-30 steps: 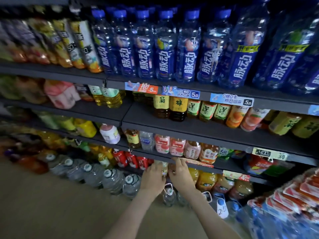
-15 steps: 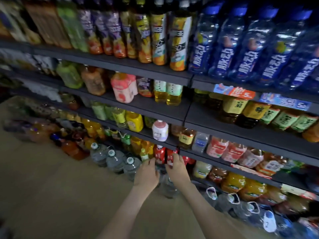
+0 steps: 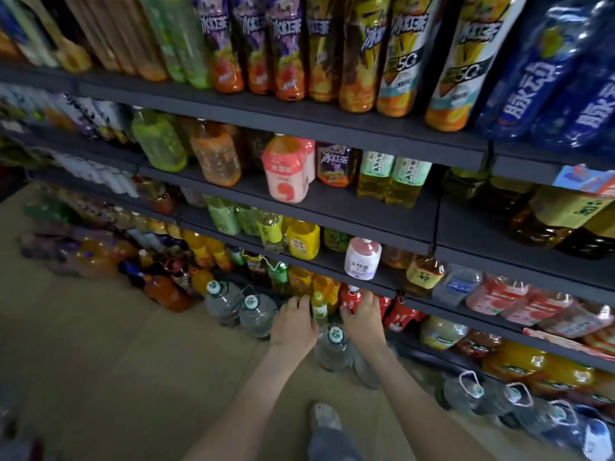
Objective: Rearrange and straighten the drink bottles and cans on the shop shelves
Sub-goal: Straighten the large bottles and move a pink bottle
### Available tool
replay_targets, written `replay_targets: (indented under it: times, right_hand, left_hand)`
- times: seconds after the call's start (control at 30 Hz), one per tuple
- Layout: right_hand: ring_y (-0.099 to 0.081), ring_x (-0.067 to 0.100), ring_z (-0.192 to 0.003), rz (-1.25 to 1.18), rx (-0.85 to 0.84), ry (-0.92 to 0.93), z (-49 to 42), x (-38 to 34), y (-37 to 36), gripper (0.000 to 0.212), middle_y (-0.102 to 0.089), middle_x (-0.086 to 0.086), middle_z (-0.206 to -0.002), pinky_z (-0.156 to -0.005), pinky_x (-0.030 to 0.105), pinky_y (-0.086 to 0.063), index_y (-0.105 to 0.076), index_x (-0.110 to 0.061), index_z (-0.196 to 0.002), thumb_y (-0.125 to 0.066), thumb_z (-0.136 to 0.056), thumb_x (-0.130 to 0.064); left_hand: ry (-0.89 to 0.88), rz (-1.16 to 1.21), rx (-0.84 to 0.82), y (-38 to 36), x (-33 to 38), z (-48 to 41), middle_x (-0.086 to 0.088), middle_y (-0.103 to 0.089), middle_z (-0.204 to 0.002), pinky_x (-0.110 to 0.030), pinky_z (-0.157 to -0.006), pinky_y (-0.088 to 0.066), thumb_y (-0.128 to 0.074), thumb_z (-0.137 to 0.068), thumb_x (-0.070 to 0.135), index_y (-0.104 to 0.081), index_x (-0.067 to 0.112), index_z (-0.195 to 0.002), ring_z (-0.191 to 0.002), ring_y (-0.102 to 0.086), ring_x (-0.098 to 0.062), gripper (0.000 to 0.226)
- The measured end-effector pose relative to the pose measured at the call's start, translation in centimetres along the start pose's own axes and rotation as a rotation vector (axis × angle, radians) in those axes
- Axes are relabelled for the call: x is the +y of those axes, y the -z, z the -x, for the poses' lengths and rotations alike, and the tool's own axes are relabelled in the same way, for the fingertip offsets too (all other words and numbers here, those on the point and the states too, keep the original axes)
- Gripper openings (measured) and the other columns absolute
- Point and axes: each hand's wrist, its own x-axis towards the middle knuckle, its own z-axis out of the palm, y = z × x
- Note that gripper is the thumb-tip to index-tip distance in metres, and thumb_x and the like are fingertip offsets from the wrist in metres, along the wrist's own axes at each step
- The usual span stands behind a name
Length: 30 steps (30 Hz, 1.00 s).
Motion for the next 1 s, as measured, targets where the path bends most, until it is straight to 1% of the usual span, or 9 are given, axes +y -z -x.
replay_targets:
  times: [0.2, 0.37, 0.5, 0.6, 0.67, 0.8, 0.87, 0.97, 1.0]
  right_hand:
    - [-0.038, 0.036, -0.126, -0.126, 0.121, -0.173, -6.5, -1.1, -3.6, 0.062, -0.04, 0.022, -0.134, -0.097, 0.037, -0.037, -0.032, 0.002, -0.137, -0.065, -0.088, -0.017]
    - [-0.04, 0.04, -0.123, -0.267, 0.308, -0.329, -11.2, -0.5, -5.6, 0.071, -0.041, 0.028, -0.13, -0.096, 0.037, -0.036, -0.033, 0.01, -0.131, -0.076, -0.077, -0.009]
    - [-0.035, 0.039, -0.131, -0.321, 0.437, -0.392, -15.3, 1.1, -7.4, 0.096, -0.035, 0.025, -0.14, -0.102, 0.04, -0.035, -0.023, 0.003, -0.143, -0.083, -0.071, -0.014]
    - [-0.029, 0.04, -0.135, -0.333, 0.59, -0.3, -19.0, 2.7, -9.5, 0.117, -0.029, 0.026, -0.145, -0.11, 0.042, -0.029, -0.013, 0.001, -0.148, -0.09, -0.061, -0.016]
    - [-0.027, 0.034, -0.136, -0.376, 0.701, -0.212, -21.4, 3.5, -10.7, 0.125, -0.027, 0.019, -0.147, -0.112, 0.042, -0.029, -0.013, -0.007, -0.15, -0.093, -0.055, -0.019]
    - [-0.031, 0.03, -0.133, -0.416, 0.874, -0.118, -24.9, 4.3, -12.3, 0.123, -0.025, 0.012, -0.146, -0.107, 0.045, -0.038, -0.013, -0.024, -0.147, -0.091, -0.052, -0.038]
    - [-0.033, 0.033, -0.129, -0.391, 0.934, -0.109, -25.8, 4.6, -12.7, 0.118, -0.026, 0.016, -0.143, -0.105, 0.045, -0.041, -0.013, -0.017, -0.148, -0.087, -0.058, -0.037]
    - [-0.035, 0.034, -0.125, -0.371, 0.932, -0.142, -25.0, 4.7, -12.5, 0.111, -0.031, 0.02, -0.137, -0.102, 0.033, -0.038, -0.02, -0.006, -0.145, -0.088, -0.06, -0.027]
    - [-0.036, 0.036, -0.123, -0.363, 0.935, -0.15, -24.1, 4.7, -12.5, 0.109, -0.033, 0.02, -0.135, -0.101, 0.033, -0.037, -0.022, -0.003, -0.144, -0.088, -0.06, -0.026]
  left_hand:
    - [-0.05, -0.032, -0.063, 0.1, -3.1, -7.3, -0.007, -0.037, -0.143, -0.036, -0.103, -0.04, -0.044, -0.097, 0.027, -0.028, 0.014, -0.145, -0.126, -0.043, -0.025, 0.052]
    - [-0.139, -0.075, -0.094, -0.6, -4.9, -13.2, -0.007, -0.041, -0.139, -0.035, -0.1, -0.038, -0.042, -0.098, 0.031, -0.03, 0.015, -0.141, -0.125, -0.043, -0.026, 0.048]
    - [-0.218, -0.09, -0.103, -2.9, -5.7, -18.1, -0.008, -0.039, -0.142, -0.038, -0.101, -0.038, -0.044, -0.098, 0.031, -0.027, 0.017, -0.144, -0.125, -0.043, -0.028, 0.051]
    - [-0.277, -0.101, -0.09, -5.6, -6.2, -22.1, -0.009, -0.034, -0.147, -0.038, -0.103, -0.037, -0.042, -0.099, 0.033, -0.024, 0.015, -0.146, -0.129, -0.04, -0.028, 0.054]
    - [-0.307, -0.079, -0.072, -7.4, -6.9, -24.0, -0.008, -0.03, -0.15, -0.036, -0.103, -0.036, -0.042, -0.099, 0.033, -0.021, 0.014, -0.148, -0.131, -0.037, -0.028, 0.057]
    - [-0.362, -0.039, -0.018, -10.6, -8.7, -26.8, -0.005, -0.03, -0.149, -0.035, -0.101, -0.038, -0.044, -0.098, 0.034, -0.023, 0.015, -0.148, -0.131, -0.038, -0.026, 0.057]
    - [-0.373, 0.011, -0.003, -11.5, -9.2, -27.6, -0.004, -0.032, -0.148, -0.035, -0.1, -0.04, -0.045, -0.098, 0.033, -0.023, 0.015, -0.147, -0.13, -0.039, -0.025, 0.057]
    - [-0.377, 0.065, -0.004, -11.7, -9.8, -27.3, -0.005, -0.031, -0.149, -0.036, -0.099, -0.041, -0.047, -0.098, 0.032, -0.021, 0.015, -0.149, -0.131, -0.038, -0.025, 0.06]
    - [-0.378, 0.076, -0.019, -11.5, -9.9, -26.7, -0.005, -0.031, -0.149, -0.036, -0.099, -0.042, -0.047, -0.097, 0.033, -0.021, 0.015, -0.149, -0.132, -0.037, -0.025, 0.061]
